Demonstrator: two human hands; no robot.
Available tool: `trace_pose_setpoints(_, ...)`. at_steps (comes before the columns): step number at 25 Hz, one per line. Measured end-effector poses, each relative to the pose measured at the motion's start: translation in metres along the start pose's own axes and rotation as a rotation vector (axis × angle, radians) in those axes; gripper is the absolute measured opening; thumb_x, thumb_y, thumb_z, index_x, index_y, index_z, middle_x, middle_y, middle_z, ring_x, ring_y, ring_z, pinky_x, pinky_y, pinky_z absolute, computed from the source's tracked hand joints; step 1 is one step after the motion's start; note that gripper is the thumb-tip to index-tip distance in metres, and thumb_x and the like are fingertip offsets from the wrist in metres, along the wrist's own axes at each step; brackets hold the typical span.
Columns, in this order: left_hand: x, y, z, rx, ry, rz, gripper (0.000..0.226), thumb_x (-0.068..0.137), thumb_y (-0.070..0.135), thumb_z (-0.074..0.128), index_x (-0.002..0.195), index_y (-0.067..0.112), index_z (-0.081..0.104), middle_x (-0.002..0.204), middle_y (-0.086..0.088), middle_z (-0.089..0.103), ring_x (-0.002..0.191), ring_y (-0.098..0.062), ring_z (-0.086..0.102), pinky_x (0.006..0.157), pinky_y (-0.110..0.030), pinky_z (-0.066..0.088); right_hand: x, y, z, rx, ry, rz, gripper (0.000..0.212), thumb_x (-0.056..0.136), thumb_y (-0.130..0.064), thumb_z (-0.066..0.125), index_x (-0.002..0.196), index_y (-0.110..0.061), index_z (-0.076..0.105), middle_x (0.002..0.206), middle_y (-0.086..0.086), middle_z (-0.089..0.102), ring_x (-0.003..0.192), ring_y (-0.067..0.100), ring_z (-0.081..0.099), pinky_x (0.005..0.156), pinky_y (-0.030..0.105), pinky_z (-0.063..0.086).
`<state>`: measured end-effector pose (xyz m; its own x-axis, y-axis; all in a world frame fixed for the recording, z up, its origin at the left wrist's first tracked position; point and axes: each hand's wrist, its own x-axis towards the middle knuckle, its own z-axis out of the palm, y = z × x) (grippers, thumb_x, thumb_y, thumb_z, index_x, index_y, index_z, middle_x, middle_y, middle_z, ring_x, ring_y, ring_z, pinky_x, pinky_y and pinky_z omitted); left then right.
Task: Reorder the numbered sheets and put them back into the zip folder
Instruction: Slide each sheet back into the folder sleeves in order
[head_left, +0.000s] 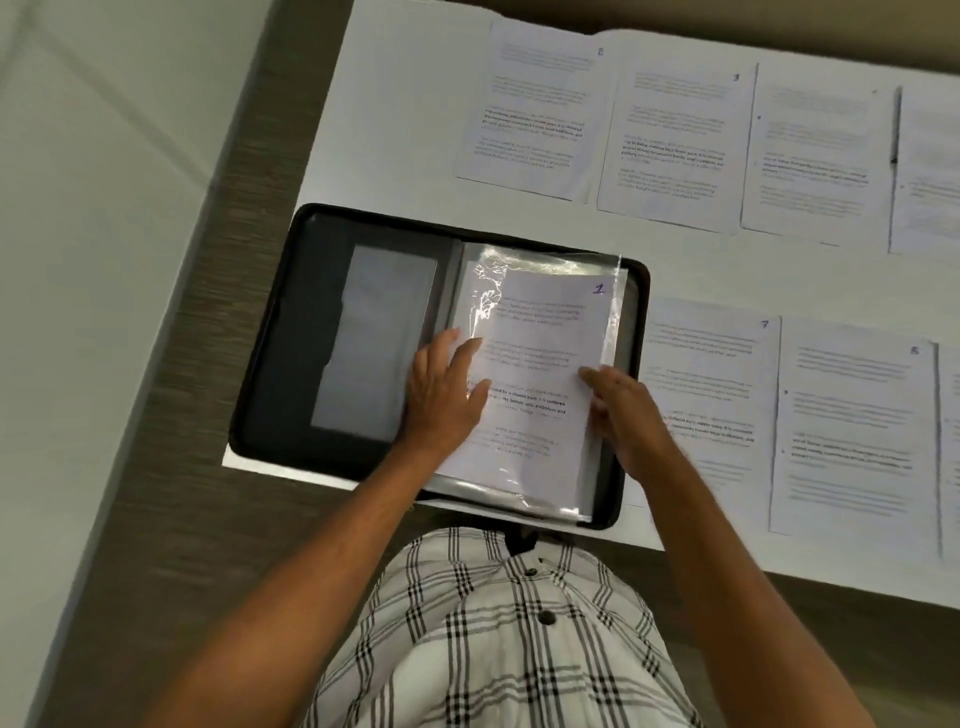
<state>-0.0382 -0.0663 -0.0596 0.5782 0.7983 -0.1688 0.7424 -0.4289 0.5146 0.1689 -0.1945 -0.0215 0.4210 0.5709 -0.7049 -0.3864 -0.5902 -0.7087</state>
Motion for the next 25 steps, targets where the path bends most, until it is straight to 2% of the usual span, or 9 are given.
trace_pose_setpoints(4, -0.009, 0.008, -0.019, -0.312, -0.024, -0.119, 0.036, 0.097, 0.025, 0.066, 0.132, 0.021, 0.061, 0.144, 0.002, 0.050, 0.131, -0.016, 0.043, 0.107, -0.028, 0.037, -0.020, -0.005, 0.021, 0.076, -0.164, 0.034, 0.033, 0.103, -0.034, 0.060, 0.128, -0.013, 0.068, 0.114, 0.008, 0.079, 0.115, 0.034, 0.071, 0.090, 0.041, 0.059)
trace_pose_setpoints(7, 0.003, 0.007, -0.058, -0.729, -0.098, -0.328, 0.019, 0.100, 0.033, 0.064, 0.117, 0.026, 0.068, 0.120, 0.005, 0.068, 0.118, -0.018, 0.062, 0.097, -0.030, 0.051, -0.025, -0.022, 0.051, 0.153, -0.312, -0.066, 0.044, 0.104, -0.041, 0.057, 0.139, -0.015, 0.062, 0.133, 0.008, 0.072, 0.129, 0.032, 0.064, 0.115, 0.051, 0.046)
trace_pose_setpoints(10, 0.011, 0.001, -0.108, -1.016, -0.287, -0.468, 0.046, 0.099, 0.060, 0.052, 0.121, 0.024, 0.069, 0.118, -0.002, 0.073, 0.113, -0.022, 0.068, 0.095, -0.044, 0.057, -0.030, -0.041, 0.095, 0.082, -0.467, -0.160, 0.058, 0.103, -0.058, 0.048, 0.148, -0.022, 0.056, 0.146, 0.002, 0.063, 0.140, 0.023, 0.056, 0.124, 0.051, 0.032)
trace_pose_setpoints(12, 0.016, -0.009, -0.138, -1.079, -0.352, -0.465, 0.065, 0.097, 0.071, 0.041, 0.130, 0.022, 0.067, 0.124, -0.008, 0.072, 0.114, -0.025, 0.069, 0.093, -0.047, 0.057, -0.035, -0.051, 0.127, -0.017, -0.547, -0.203, 0.064, 0.100, -0.070, 0.035, 0.142, -0.033, 0.064, 0.157, -0.008, 0.052, 0.151, 0.015, 0.039, 0.126, 0.047, 0.017)
trace_pose_setpoints(14, 0.018, -0.024, -0.164, -1.104, -0.337, -0.461, 0.067, 0.094, 0.076, 0.037, 0.129, 0.028, 0.068, 0.126, -0.010, 0.071, 0.113, -0.027, 0.070, 0.095, -0.046, 0.055, -0.036, -0.056, 0.156, -0.128, -0.588, -0.249, 0.064, 0.103, -0.073, 0.024, 0.133, -0.040, 0.071, 0.165, -0.013, 0.040, 0.156, 0.010, 0.026, 0.126, 0.051, 0.004)
trace_pose_setpoints(17, 0.024, -0.057, -0.185, -1.080, -0.241, -0.526, 0.061, 0.086, 0.084, 0.042, 0.115, 0.040, 0.074, 0.123, -0.001, 0.073, 0.112, -0.020, 0.070, 0.099, -0.041, 0.054, -0.028, -0.052, 0.196, -0.284, -0.602, -0.240, 0.065, 0.105, -0.070, 0.019, 0.142, -0.040, 0.064, 0.172, -0.012, 0.025, 0.161, 0.014, 0.011, 0.126, 0.056, -0.004)
trace_pose_setpoints(20, 0.032, -0.096, -0.186, -1.095, -0.229, -0.532, 0.075, 0.080, 0.086, 0.047, 0.131, 0.034, 0.067, 0.129, 0.004, 0.071, 0.120, -0.018, 0.066, 0.104, -0.043, 0.050, -0.016, -0.041, 0.221, -0.435, -0.570, -0.240, 0.077, 0.095, -0.083, 0.019, 0.148, -0.041, 0.056, 0.174, -0.012, 0.018, 0.162, 0.018, -0.003, 0.127, 0.061, -0.007)
trace_pose_setpoints(23, 0.041, -0.130, -0.176, -0.884, -0.096, -0.599, 0.055, 0.095, 0.061, 0.059, 0.135, 0.024, 0.063, 0.125, 0.006, 0.067, 0.121, -0.018, 0.061, 0.101, -0.037, 0.048, -0.007, -0.034, 0.237, -0.621, -0.517, -0.319, 0.080, 0.095, -0.076, 0.010, 0.154, -0.037, 0.049, 0.174, -0.005, 0.018, 0.162, 0.021, -0.005, 0.128, 0.055, -0.009)
trace_pose_setpoints(25, 0.046, -0.144, -0.164, -0.631, 0.019, -0.596, 0.039, 0.098, 0.043, 0.062, 0.127, 0.016, 0.063, 0.114, -0.001, 0.066, 0.109, -0.023, 0.062, 0.086, -0.032, 0.049, -0.003, -0.033, 0.242, -0.746, -0.497, -0.376, 0.071, 0.105, -0.066, 0.014, 0.154, -0.030, 0.049, 0.173, -0.001, 0.025, 0.162, 0.022, 0.001, 0.127, 0.051, -0.004)
